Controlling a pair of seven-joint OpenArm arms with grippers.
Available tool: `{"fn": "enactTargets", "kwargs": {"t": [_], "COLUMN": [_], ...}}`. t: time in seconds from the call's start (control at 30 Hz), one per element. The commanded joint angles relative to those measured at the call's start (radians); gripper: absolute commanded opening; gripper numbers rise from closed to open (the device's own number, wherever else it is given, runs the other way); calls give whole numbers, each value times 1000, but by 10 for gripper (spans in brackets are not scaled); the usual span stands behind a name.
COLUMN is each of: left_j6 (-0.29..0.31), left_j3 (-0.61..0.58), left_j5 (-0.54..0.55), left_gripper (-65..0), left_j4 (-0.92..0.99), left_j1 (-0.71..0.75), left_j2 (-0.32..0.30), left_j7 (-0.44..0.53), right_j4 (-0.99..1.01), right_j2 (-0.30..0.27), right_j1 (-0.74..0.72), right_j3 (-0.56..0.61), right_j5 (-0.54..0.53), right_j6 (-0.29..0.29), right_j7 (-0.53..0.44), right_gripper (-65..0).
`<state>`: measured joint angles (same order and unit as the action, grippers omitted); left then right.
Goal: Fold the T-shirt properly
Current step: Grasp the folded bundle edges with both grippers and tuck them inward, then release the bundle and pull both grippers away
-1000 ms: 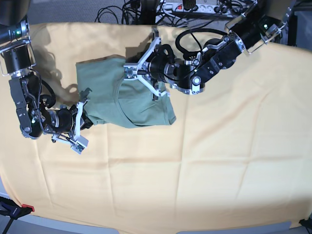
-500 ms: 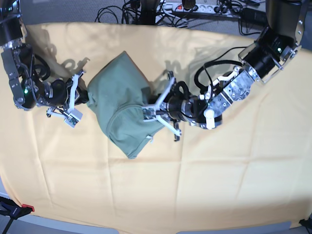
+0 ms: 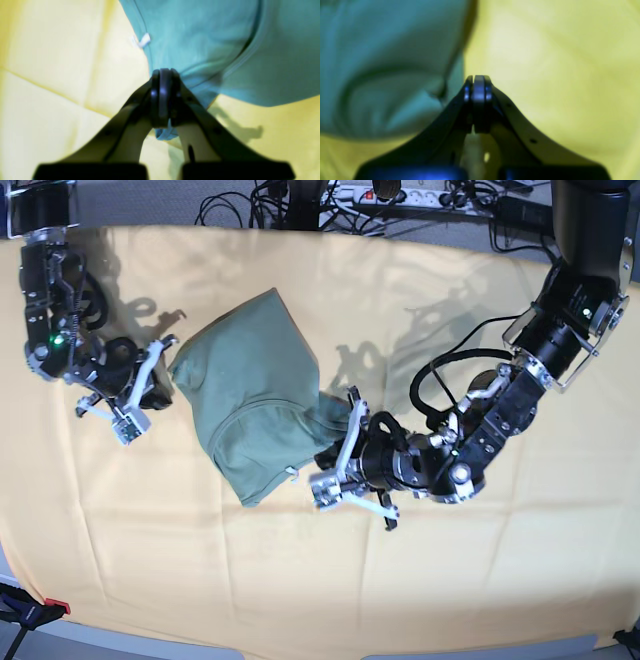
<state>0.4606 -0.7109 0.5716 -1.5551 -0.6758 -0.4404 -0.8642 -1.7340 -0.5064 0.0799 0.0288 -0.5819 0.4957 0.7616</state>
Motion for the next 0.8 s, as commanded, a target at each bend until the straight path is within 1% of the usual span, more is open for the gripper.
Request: {"fn": "enactTargets", "kwargs": {"t": [0.0, 0.07, 0.13, 0.2, 0.27, 0.37, 0.43, 0.53, 0.63, 0.77], "left_j6": [-1, 34, 71, 99, 129, 178, 199, 207, 207, 233], "left_j3": [43, 109, 175, 234, 277, 315, 329, 335, 335, 335], "left_j5": [32, 98, 195, 266, 301, 301, 301, 302, 302, 315], "left_gripper": [-650, -650, -650, -650, -650, -650, -650, -650, -650, -650], "left_j4": [-14, -14, -14, -14, -14, -14, -14, -14, -14, -14], "left_j1": [-27, -22, -10, 14, 43, 84, 107, 131, 148, 146], "left_j2": [-3, -3, -3, -9, -11, -12, -12, -18, -32, -45], "left_j7": [17, 9, -23, -56, -73, -81, -87, -106, -109, -109], "right_j4": [2, 28, 43, 43, 42, 39, 30, -18, -89, -184], "right_j2": [0, 38, 65, 82, 82, 71, 71, 72, 72, 72], "right_j1": [-29, -50, -57, -54, -42, -14, 13, 81, 163, 245], "right_j3": [-12, -12, -12, -12, -12, -14, -19, -19, -19, -19], "right_j5": [-9, -16, -23, -34, -104, -219, -257, -263, -309, -299], "right_j6": [29, 97, 143, 182, 199, 202, 202, 202, 202, 202], "right_j7": [-31, -33, -24, 28, 96, 158, 179, 176, 176, 177], "right_gripper": [-650, -650, -650, -650, -650, -650, -650, -650, -650, -650]}}
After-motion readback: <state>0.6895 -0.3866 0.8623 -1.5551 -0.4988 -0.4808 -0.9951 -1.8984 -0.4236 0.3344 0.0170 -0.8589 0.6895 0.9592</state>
